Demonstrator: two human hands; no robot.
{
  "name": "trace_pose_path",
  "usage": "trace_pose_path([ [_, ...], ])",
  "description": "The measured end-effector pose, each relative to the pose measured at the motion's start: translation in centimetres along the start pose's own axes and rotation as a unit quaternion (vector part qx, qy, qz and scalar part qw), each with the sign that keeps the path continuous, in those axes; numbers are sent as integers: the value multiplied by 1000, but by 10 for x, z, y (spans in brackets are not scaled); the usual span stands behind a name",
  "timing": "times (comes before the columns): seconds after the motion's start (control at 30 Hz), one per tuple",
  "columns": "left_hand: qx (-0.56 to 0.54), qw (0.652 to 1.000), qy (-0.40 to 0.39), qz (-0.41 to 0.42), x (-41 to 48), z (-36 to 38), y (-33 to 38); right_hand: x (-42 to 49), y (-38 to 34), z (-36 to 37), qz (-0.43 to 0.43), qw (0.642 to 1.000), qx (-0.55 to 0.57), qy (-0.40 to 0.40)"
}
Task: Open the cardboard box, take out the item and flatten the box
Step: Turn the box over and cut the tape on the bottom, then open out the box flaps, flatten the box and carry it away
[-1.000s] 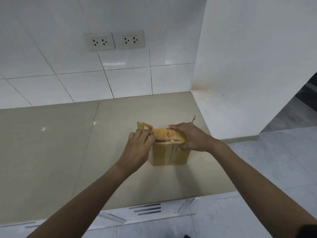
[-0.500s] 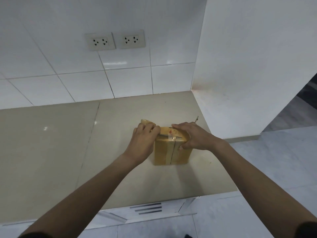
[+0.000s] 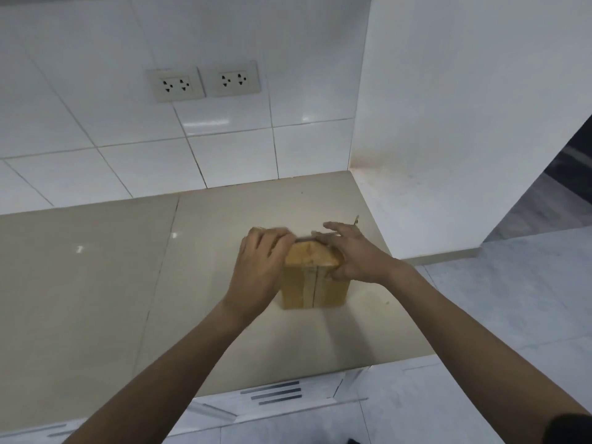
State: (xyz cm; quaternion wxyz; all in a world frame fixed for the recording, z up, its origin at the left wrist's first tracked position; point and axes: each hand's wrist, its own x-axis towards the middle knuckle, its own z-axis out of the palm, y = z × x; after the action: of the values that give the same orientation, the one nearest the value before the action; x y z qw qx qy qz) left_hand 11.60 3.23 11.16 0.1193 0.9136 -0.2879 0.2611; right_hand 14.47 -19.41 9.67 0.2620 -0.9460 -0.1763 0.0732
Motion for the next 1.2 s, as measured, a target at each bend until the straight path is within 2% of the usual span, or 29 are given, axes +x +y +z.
trace_pose_path([
  [0.1,-10,999,-6,41,-74,23,-10,-9,-3,4,-19,994,-53,89],
  [0.2,35,993,-103,50,-134,41,-20,-18,-13,9,-50,981,-56,179],
  [0.3,67,982,-175,-11,-146,53,-26,-24,-21,18,-74,963,-93,242],
  [0.43,70,963,-256,50,-141,55,-23,-32,-27,34,-74,932,-136,327],
  [0.5,36,972,-224,59,-129,47,-24,-34,-27,43,-63,916,-165,359],
  [0.57,-14,988,-152,30,-102,33,-23,-34,-28,50,-53,905,-178,383],
  [0.63,-53,994,-90,0,-59,20,-17,-34,-29,56,-45,899,-177,398],
  [0.67,-69,994,-85,-6,-35,16,-14,-34,-29,58,-42,898,-172,403],
  [0.73,-127,983,-131,-18,5,16,-7,-34,-31,62,-41,900,-157,404],
  [0.83,-197,948,-239,-69,31,34,-1,-39,-31,67,-44,909,-126,395],
  [0.93,-180,946,-261,-65,36,47,0,-49,-28,74,-46,921,-87,378],
  [1.0,-132,954,-266,-31,36,52,-2,-57,-25,79,-51,927,-68,365],
  [1.07,-90,964,-249,-11,35,54,-4,-66,-23,86,-51,930,-59,358],
  [1.2,-64,974,-216,-21,36,60,-5,-86,-22,99,-46,934,-27,353],
])
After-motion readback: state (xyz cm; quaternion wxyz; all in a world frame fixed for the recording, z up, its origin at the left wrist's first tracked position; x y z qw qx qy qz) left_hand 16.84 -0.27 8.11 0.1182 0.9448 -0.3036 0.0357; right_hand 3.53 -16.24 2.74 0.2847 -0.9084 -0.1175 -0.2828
